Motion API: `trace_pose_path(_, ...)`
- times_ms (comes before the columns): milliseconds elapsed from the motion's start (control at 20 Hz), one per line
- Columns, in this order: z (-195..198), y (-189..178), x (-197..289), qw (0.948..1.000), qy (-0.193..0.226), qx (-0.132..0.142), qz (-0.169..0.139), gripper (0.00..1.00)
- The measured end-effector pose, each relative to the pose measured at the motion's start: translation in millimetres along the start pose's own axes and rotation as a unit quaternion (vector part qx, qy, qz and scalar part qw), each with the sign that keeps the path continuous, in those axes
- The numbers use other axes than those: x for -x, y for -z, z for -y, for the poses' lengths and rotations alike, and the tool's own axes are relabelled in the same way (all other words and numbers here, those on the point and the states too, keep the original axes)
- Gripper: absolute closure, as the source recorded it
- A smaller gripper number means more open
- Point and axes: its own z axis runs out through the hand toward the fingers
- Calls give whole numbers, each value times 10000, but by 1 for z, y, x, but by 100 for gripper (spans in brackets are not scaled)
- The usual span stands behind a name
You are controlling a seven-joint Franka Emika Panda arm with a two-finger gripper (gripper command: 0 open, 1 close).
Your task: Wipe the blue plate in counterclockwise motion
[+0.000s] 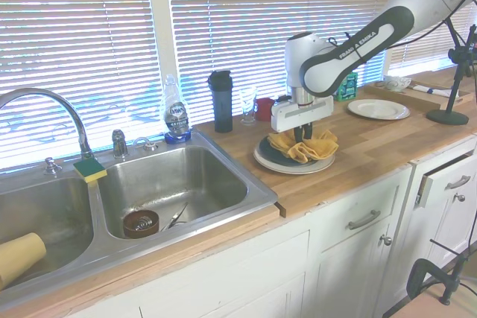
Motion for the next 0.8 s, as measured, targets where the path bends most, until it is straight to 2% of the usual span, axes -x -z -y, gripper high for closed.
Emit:
trace_pose_path(400, 33, 8, 21, 9999, 149, 1, -63, 100)
trace_pose_path(800, 42, 24, 68, 9987, 364, -125, -323, 100)
